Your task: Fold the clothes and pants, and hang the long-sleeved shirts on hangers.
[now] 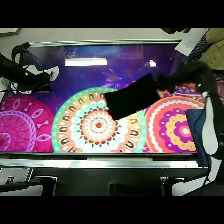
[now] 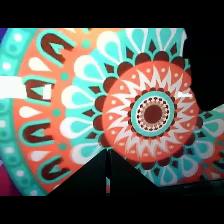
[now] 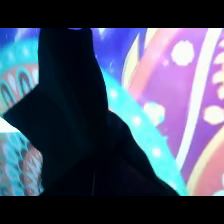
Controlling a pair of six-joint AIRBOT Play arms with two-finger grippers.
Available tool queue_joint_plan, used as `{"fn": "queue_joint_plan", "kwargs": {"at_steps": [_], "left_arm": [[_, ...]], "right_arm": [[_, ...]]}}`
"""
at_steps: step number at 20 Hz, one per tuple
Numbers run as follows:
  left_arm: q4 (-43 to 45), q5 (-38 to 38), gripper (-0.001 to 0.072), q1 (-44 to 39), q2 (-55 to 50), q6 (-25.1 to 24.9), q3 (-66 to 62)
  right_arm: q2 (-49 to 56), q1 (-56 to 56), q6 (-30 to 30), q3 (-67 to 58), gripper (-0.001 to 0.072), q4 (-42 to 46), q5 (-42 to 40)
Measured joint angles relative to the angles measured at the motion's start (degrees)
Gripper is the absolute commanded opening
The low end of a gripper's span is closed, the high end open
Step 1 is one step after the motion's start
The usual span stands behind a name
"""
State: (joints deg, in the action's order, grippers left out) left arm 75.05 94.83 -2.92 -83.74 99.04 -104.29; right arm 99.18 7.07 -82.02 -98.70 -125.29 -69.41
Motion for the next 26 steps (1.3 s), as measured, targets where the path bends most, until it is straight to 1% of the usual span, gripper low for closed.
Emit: {"fn": "queue_joint_plan", "kwargs": {"at_steps": [6,9,14,18,21,23,26], "left_arm": [[0.02,0.24,0.0020,0.00,0.00,0.00,0.02],[0.02,0.31,0.0020,0.00,0.00,0.00,0.00],[0.00,0.33,0.0020,0.00,0.00,0.00,0.00],[0.02,0.33,0.0020,0.00,0.00,-0.02,0.00],[0.02,0.33,0.0020,0.00,0.00,0.00,0.00],[0.02,0.33,0.0019,0.00,0.00,0.00,0.02],[0.02,0.33,0.0020,0.00,0.00,-0.02,0.02]], "right_arm": [[-0.33,10.71,11.69,-9.92,0.0029,2.60,-3.96],[-1.51,16.33,17.22,-11.93,0.0029,4.11,-5.16],[-5.31,23.76,27.63,-12.90,0.0029,11.04,-6.19],[-8.28,26.75,35.47,-13.07,0.0029,17.57,-8.22],[-10.14,27.56,40.98,-13.07,0.0029,23.19,-12.72],[-11.32,27.78,43.50,-13.07,0.0030,26.67,-15.91],[-12.76,27.96,45.40,-13.09,0.0030,30.91,-20.46]]}}
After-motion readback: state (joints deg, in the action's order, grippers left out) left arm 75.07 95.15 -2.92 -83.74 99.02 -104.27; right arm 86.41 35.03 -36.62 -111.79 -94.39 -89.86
